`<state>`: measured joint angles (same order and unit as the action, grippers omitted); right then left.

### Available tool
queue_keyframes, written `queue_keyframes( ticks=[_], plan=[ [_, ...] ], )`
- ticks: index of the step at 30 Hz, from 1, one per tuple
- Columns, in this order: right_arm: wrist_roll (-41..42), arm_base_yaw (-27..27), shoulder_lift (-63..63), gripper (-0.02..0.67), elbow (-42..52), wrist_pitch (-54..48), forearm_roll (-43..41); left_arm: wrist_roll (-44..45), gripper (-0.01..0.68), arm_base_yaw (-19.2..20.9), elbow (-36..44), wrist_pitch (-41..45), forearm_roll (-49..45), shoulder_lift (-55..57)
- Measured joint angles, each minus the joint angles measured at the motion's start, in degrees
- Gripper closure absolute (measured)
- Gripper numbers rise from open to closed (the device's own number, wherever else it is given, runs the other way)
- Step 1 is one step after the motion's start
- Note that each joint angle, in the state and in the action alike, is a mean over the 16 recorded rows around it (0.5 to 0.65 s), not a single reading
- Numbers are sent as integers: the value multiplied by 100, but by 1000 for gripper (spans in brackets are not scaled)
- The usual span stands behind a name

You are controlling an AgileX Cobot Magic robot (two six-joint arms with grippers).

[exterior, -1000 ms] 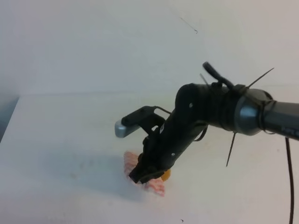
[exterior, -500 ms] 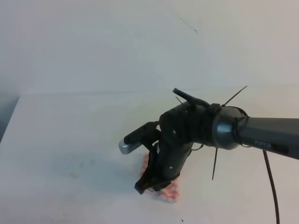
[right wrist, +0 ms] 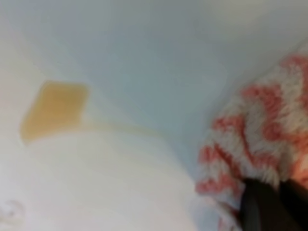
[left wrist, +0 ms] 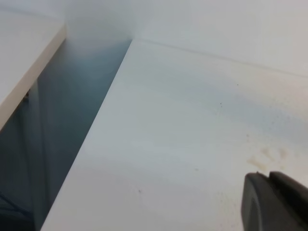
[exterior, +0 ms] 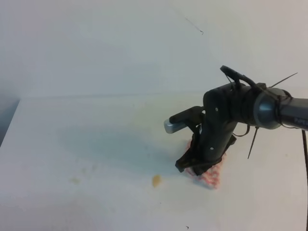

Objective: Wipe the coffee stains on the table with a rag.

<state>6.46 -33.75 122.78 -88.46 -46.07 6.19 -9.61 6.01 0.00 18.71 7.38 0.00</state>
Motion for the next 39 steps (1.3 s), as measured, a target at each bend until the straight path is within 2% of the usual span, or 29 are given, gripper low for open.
queue_keyframes(
  ticks=[6,12,16,23,30,34,39],
  plan=[
    [773,24,-259,623,18,68,600,0,672,0,0,0,0,0],
    [1533,-276,-322,623,25,401,1405,0,672,0,0,0,0,0],
    [1623,-500,-168,624,21,622,1683,0,672,0,0,0,0,0],
    [705,-620,143,624,2,898,975,0,672,0,0,0,0,0],
    [-231,-205,66,625,13,770,-49,0,672,0,0,0,0,0],
    [-361,96,-200,625,101,671,-375,0,672,0,0,0,0,0],
    [-115,387,-652,626,397,574,-471,0,672,0,0,0,0,0]
  ],
)
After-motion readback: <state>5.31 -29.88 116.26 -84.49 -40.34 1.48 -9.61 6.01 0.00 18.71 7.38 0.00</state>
